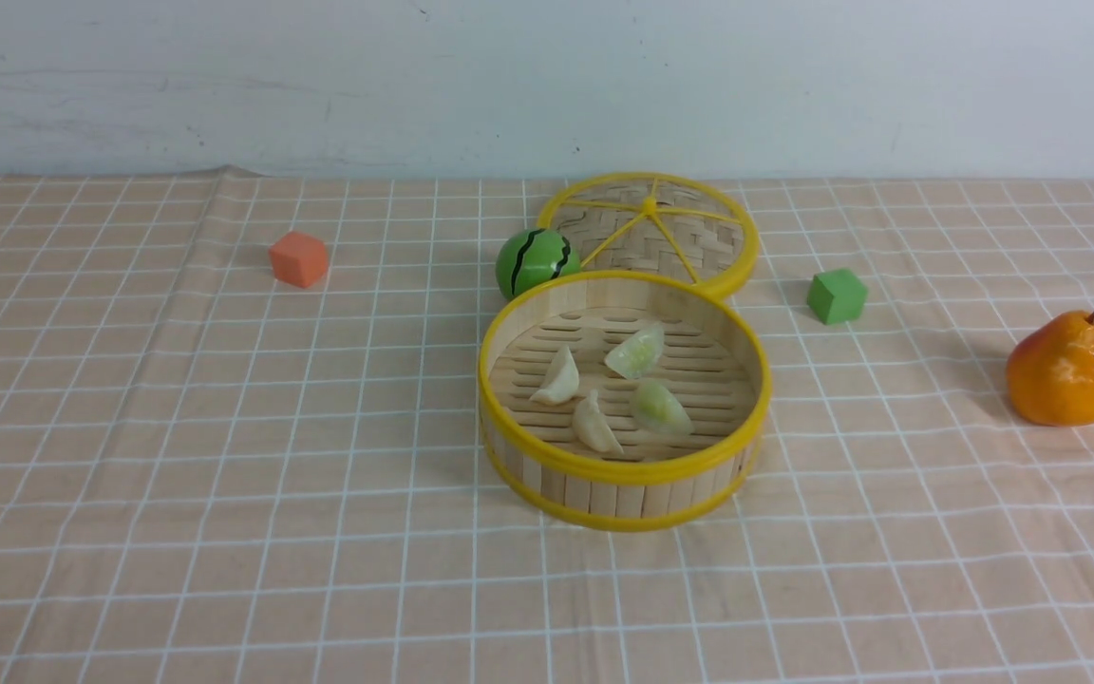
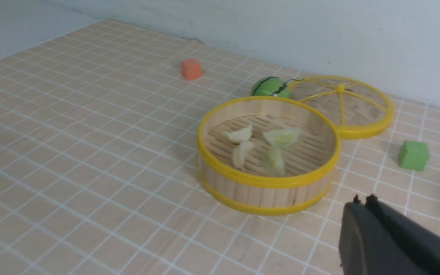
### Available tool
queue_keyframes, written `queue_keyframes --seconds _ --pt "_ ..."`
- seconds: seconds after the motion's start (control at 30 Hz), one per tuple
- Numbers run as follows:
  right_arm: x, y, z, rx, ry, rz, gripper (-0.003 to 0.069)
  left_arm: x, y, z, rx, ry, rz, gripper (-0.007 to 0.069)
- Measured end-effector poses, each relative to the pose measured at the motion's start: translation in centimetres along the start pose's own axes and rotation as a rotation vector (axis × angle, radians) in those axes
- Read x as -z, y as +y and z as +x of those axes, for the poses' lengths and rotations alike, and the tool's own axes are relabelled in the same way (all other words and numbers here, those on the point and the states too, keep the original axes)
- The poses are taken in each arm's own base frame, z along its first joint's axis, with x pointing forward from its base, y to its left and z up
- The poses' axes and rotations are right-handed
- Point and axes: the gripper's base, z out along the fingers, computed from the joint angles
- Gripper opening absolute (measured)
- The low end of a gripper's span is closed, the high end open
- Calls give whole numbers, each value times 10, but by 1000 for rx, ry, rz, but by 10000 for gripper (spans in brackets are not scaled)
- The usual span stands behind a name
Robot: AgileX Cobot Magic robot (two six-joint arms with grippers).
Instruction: Put the dumplings into the steamer on the table with the brown tablecloth.
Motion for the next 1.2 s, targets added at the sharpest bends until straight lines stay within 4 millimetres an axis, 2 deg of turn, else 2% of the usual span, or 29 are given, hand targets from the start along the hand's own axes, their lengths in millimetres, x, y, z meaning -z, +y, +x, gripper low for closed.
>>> queue_keyframes --seconds 0.03,0.07,0.1,0.13,0.17,0.2,0.23,0.43,0.63,1.2 --pt "-2 -1 4 -2 -6 13 -21 0 0 0 0 0 0 41" --pt "-8 -7 22 -14 -34 76 -21 0 0 0 0 0 0 44" --pt "-8 -7 22 -13 -34 76 -21 0 0 0 0 0 0 45" --pt "-13 -15 46 -25 -51 171 -21 0 0 0 0 0 0 48" --pt "-13 -15 46 -26 -51 171 -21 0 0 0 0 0 0 50" --pt "-15 -21 67 -52 -49 249 -21 0 0 0 0 0 0 52" --pt "-14 -23 77 -68 -45 289 -21 0 0 0 0 0 0 53" --pt "-11 -31 124 -167 -44 436 -21 0 0 0 -2 -1 -2 55" --pt "-9 -33 138 -209 46 497 -21 0 0 0 -2 -1 -2 56" --pt "-9 -32 140 -226 89 496 -18 0 0 0 -2 -1 -2 68"
